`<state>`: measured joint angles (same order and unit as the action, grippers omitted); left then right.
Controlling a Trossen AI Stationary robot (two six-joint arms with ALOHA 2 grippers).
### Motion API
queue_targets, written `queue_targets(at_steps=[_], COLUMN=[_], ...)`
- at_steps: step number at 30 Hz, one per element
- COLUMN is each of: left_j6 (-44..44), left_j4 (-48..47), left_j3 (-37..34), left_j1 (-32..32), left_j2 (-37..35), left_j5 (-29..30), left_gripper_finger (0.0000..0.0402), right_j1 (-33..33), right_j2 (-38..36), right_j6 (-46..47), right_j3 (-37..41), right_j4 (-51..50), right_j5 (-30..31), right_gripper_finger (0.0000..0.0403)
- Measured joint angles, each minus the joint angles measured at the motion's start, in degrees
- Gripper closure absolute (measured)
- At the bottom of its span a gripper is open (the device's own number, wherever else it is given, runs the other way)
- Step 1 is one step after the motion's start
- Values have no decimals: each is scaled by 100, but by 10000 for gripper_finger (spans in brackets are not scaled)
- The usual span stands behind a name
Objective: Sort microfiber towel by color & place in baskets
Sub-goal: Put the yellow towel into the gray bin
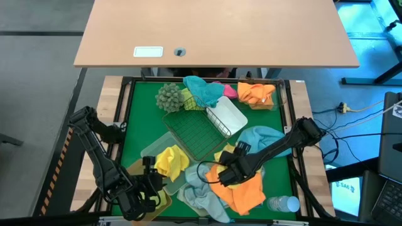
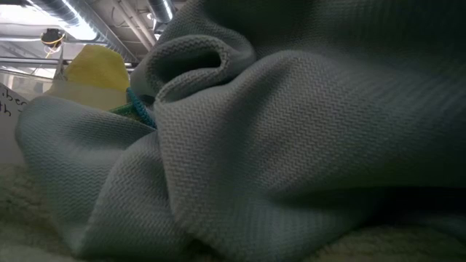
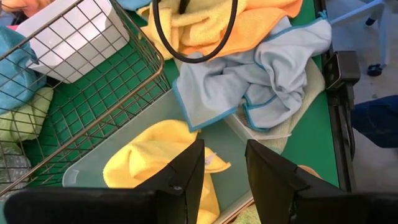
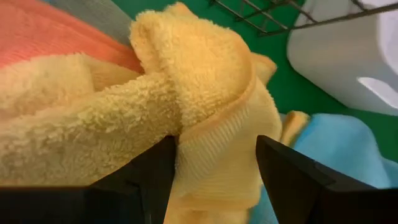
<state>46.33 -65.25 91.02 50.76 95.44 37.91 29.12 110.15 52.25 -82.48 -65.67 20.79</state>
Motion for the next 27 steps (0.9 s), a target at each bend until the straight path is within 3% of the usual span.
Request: queue_targets(at_steps=[6,11,15,20,27], left_j6=[-21,-199,-256,72,1318], left_j4=[-13,-82,-386,-856,-669], left_j3=[0,-7,-7,-180,-1723], left_j1=[-1,-3,152,550,968], left_j2=[0,-187,-575,-1169,-2270], left_j5=[-8,-95,255,1211,1716], left_gripper_finger=[289,289,289,289,289], right_j1=[0,0,9,9,9], right_j2=[0,0,0,0,-4], right_j6=[-19,-69,-306,-424,-773], right_j3=[18,18,16,-254,-1280], right_j4=[136,132,116,56,-472], right_j5=[-42,-151,-246,-532,-544], right_gripper_finger=[207,303,389,381,393])
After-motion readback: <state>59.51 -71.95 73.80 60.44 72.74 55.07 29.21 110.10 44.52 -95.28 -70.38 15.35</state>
